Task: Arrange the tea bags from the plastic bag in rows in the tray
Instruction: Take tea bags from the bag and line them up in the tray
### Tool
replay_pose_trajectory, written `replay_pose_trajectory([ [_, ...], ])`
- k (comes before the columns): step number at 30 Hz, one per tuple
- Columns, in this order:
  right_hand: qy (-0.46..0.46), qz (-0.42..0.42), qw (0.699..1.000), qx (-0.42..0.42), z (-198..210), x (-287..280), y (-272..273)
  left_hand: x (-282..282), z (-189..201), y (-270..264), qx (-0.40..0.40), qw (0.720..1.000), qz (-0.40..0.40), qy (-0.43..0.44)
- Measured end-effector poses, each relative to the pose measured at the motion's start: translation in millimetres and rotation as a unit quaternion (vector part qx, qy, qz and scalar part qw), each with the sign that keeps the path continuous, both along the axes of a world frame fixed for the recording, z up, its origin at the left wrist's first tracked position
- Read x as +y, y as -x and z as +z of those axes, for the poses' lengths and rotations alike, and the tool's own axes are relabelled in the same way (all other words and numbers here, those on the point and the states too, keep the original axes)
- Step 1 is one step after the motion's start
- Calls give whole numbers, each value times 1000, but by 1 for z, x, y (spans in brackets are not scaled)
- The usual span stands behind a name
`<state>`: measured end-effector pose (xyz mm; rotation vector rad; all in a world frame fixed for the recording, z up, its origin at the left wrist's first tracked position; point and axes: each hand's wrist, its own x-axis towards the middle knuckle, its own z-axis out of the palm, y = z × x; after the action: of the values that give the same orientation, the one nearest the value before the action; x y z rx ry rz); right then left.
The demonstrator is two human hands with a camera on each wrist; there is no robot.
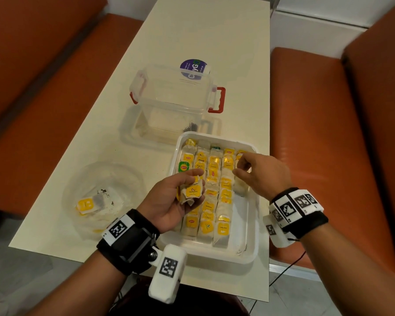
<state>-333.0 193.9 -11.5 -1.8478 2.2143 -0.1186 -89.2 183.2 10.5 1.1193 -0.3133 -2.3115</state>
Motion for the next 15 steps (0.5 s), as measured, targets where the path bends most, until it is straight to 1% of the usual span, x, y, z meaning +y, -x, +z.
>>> replay_pose_trajectory([
  [2,23,-25,998,-59,7,8,-9,-1,-1,3,7,1000,18,-5],
  [6,52,-30,985,-165,23,26,-31,-3,-3,9,1,999,43,-18],
  [9,66,-35,966,-248,37,38,-46,-3,-4,14,3,998,61,-24],
  [11,54,-40,951,-302,43,44,-56,-3,-2,17,8,997,72,-20],
  [13,37,-50,940,-336,46,48,-66,-3,-1,21,7,997,79,-8],
  [15,38,-71,932,-354,47,51,-72,-2,1,26,9,997,78,2],
])
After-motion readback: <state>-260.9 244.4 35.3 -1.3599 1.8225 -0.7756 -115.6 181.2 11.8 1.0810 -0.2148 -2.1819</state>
